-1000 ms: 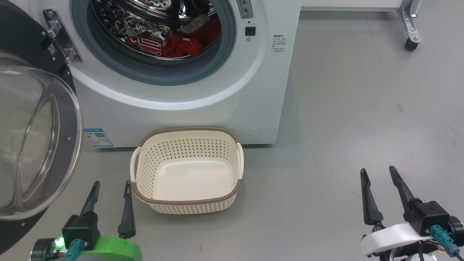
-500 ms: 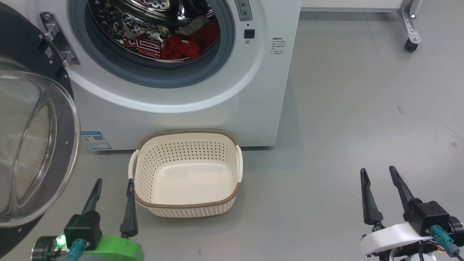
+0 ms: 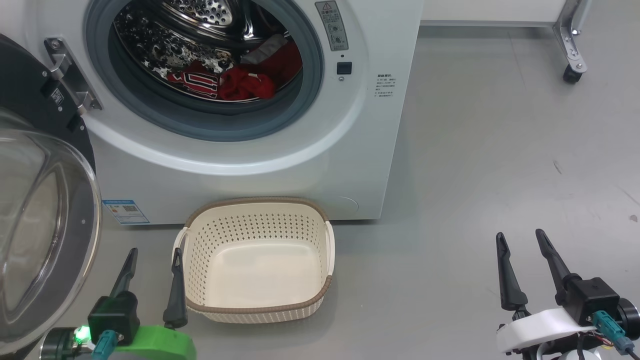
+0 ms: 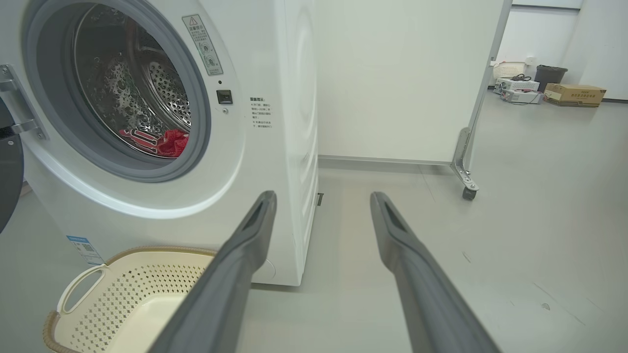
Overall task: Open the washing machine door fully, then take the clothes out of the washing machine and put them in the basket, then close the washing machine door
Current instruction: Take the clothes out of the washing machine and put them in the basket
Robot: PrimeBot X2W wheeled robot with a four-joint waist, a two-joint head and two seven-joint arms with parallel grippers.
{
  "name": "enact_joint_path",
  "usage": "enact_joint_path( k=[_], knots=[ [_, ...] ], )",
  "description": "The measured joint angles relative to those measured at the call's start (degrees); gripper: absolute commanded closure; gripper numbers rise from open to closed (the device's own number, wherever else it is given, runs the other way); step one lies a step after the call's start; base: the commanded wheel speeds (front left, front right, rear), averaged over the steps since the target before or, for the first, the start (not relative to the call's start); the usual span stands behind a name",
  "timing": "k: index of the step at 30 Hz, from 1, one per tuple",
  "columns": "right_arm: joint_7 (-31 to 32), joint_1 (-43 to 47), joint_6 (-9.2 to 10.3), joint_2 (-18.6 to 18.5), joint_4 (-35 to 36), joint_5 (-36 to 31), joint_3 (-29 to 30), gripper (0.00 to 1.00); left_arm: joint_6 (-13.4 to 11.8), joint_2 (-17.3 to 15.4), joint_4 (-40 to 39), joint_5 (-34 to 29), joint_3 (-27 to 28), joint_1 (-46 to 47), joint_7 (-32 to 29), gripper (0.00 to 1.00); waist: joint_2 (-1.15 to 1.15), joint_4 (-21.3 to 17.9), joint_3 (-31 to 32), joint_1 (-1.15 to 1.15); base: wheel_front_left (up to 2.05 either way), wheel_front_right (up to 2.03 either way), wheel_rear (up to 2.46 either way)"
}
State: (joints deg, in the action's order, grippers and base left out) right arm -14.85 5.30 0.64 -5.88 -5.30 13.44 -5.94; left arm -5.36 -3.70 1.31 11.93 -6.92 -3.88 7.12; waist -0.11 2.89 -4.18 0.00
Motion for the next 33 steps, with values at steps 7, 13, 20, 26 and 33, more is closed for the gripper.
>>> enact_joint_path(
  k=[7,13,20,26,33],
  knots=[
    [0.0,0.0,-0.07,0.0,0.0,0.0,0.0,0.0,-0.2,0.0,-0.2,0.0,0.2,0.0,0.0,0.0,0.0,0.2,-0.2,0.0,0.93,-0.93,0.0],
    [0.0,0.0,-0.08,0.0,-0.2,0.0,0.0,0.0,-0.4,0.0,-0.2,0.0,0.3,0.0,0.0,0.0,0.0,0.2,-0.4,0.0,0.67,-0.67,0.0],
    [0.0,0.0,-0.08,0.1,-0.3,0.0,0.0,0.0,-0.4,0.1,-0.2,0.0,0.2,0.0,0.0,0.0,0.0,0.3,-0.4,0.0,0.4,-0.4,0.0],
    [0.0,0.0,-0.1,0.1,-0.5,0.0,0.0,0.0,-0.4,0.3,-0.2,0.0,0.2,0.0,0.0,0.0,0.0,0.4,-0.4,0.0,0.14,-0.14,0.0],
    [0.0,0.0,-0.54,0.1,-0.9,0.0,0.1,0.0,-0.7,0.4,-0.1,0.0,0.2,0.0,-0.1,0.0,0.0,0.8,-0.1,0.0,0.0,0.0,0.0]
  ],
)
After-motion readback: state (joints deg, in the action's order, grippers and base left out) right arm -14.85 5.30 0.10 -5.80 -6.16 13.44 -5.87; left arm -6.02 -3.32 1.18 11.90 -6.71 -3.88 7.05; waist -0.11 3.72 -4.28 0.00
